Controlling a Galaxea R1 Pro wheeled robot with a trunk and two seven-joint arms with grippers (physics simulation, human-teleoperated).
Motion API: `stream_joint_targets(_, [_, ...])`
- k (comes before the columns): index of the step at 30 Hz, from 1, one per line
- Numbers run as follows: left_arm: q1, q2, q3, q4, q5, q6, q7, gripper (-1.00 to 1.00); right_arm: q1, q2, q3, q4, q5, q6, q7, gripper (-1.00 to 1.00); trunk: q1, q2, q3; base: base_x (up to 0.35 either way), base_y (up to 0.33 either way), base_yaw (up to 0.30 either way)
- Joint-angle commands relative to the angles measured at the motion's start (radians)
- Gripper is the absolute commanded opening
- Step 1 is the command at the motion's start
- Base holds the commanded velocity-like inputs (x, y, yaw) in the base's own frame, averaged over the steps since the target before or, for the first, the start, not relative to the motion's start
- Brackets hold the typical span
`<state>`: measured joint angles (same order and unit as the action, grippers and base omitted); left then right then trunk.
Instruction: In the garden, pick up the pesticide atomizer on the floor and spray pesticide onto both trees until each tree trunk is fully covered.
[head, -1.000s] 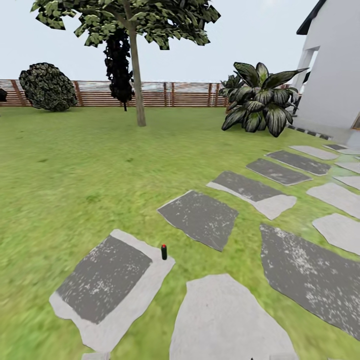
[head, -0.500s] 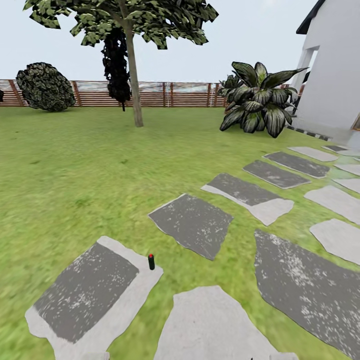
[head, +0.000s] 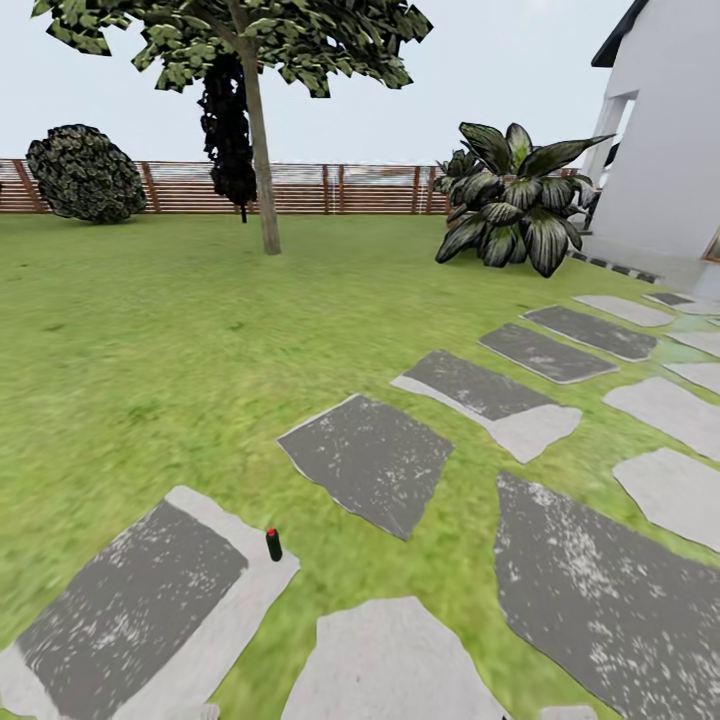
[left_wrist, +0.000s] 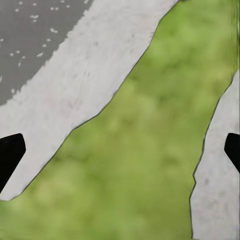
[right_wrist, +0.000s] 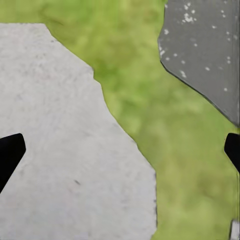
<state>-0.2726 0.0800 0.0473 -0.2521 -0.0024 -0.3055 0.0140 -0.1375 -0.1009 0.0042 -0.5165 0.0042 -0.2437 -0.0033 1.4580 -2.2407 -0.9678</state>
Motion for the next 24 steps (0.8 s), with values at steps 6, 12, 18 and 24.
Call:
stream_joint_targets(6, [0.0, 0.001, 0.004, 0.001, 0.001, -0.004, 0.001, 1.0, -0.001, 0.0, 0.0, 0.001, 0.0, -0.003, -0.001, 1.0, 0.0, 0.0, -0.001, 0.296, -0.023, 0.0])
stream_joint_targets(12, [0.0, 0.001, 0.004, 0.001, 0.001, -0.004, 0.001, 1.0, -0.001, 0.0, 0.0, 0.001, 0.0, -0.003, -0.001, 1.0, 0.0, 0.0, -0.001, 0.326, 0.05, 0.0])
stream_joint_targets(18, [0.0, 0.0, 0.003, 0.001, -0.001, -0.004, 0.002, 1.0, -0.001, 0.0, 0.0, 0.001, 0.0, -0.003, -0.001, 1.0, 0.0, 0.0, -0.001, 0.276, -0.123, 0.0])
stream_joint_targets(24, [0.0, 0.0, 0.003, 0.001, -0.001, -0.003, 0.003, 1.0, -0.001, 0.0, 0.0, 0.001, 0.0, -0.003, -0.001, 1.0, 0.0, 0.0, -0.001, 0.231, -0.209, 0.037])
